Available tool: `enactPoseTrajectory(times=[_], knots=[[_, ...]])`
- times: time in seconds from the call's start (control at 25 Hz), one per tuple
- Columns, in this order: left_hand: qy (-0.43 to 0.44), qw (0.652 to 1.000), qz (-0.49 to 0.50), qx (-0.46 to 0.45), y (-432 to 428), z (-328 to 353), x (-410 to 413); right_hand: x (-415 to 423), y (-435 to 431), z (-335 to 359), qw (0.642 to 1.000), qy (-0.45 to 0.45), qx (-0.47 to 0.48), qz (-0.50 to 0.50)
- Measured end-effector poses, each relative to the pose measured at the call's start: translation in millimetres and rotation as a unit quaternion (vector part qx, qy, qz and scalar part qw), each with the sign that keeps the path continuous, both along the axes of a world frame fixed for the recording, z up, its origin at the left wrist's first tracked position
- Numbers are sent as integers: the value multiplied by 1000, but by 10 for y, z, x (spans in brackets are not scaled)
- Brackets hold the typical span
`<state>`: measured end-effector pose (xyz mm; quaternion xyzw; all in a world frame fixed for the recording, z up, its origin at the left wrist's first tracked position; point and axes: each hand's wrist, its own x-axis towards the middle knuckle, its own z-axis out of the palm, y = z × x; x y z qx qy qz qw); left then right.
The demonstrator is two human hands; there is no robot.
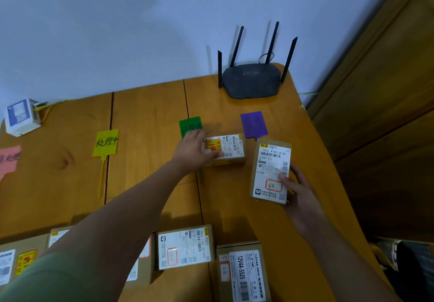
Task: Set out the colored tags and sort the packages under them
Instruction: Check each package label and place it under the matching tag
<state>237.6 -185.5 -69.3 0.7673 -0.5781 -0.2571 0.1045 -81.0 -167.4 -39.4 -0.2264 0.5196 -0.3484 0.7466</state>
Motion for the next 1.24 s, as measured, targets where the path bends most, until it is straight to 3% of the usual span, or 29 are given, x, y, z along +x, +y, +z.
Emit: enactPoseTrajectory(times=[0.12, 0.48, 0.52, 0.6, 0.68, 0.76, 0.96, 1.24], knots=[[-73, 992, -101, 5, 72, -59, 16, 45, 5, 7, 1000, 1, -5, -1], [-80, 991, -46, -95, 306, 108, -56, 72, 14, 229, 999, 4, -31, 5], [-37, 990, -38, -129, 368, 194, -147, 59, 15, 282, 999, 6, -36, 7], [167, 972, 32, -163, 497, 414, -427, 43, 3, 405, 999, 7, -50, 12], [393, 906, 95, -126, 617, 672, -777, 28, -15, 536, 997, 11, -69, 20], [500, 855, 100, -96, 732, 851, -1090, 19, -28, 701, 995, 10, -93, 35], [591, 783, 136, -140, 909, 1095, -1480, -17, -39, 1105, 985, 12, -148, 87], [593, 777, 124, -170, 1103, 1281, -1521, -96, 116, 1407, 979, 35, -175, 95]])
